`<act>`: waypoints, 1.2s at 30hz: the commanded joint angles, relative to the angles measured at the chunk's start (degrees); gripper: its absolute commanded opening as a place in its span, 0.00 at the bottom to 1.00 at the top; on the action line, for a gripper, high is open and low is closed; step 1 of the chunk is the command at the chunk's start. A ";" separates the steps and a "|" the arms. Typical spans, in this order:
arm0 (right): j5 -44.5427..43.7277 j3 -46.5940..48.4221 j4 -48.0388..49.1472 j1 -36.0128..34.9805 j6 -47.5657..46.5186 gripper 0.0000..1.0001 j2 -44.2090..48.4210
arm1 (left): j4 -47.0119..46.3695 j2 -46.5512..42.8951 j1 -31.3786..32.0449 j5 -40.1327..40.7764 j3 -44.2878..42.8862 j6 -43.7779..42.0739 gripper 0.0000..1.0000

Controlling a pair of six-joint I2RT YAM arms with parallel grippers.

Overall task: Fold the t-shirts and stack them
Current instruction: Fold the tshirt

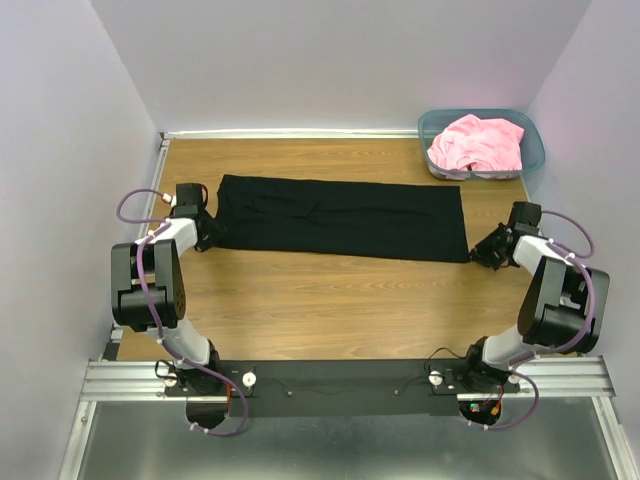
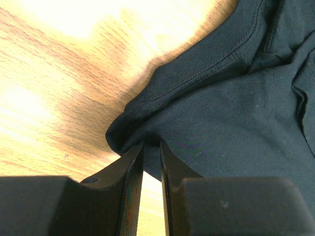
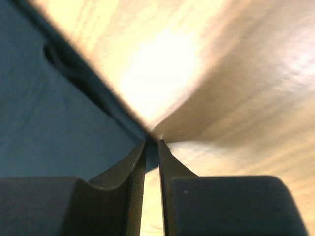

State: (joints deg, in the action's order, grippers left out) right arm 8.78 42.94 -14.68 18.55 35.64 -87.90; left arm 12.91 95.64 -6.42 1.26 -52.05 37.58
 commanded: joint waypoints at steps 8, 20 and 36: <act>-12.01 5.22 -11.94 -13.08 -5.40 0.39 6.17 | 7.83 -8.78 1.14 4.63 -1.03 -0.76 0.54; -20.46 13.57 -16.26 -30.32 -10.76 0.63 -5.00 | 12.50 -8.02 17.57 13.77 -8.50 2.85 0.59; -13.71 10.77 -20.46 -38.92 -11.38 0.63 -10.10 | 15.39 25.38 19.25 16.85 -32.92 -0.04 0.49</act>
State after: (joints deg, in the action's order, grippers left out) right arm -9.67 57.47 -29.21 -17.02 23.97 -97.43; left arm 26.35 115.55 12.62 15.03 -81.17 38.61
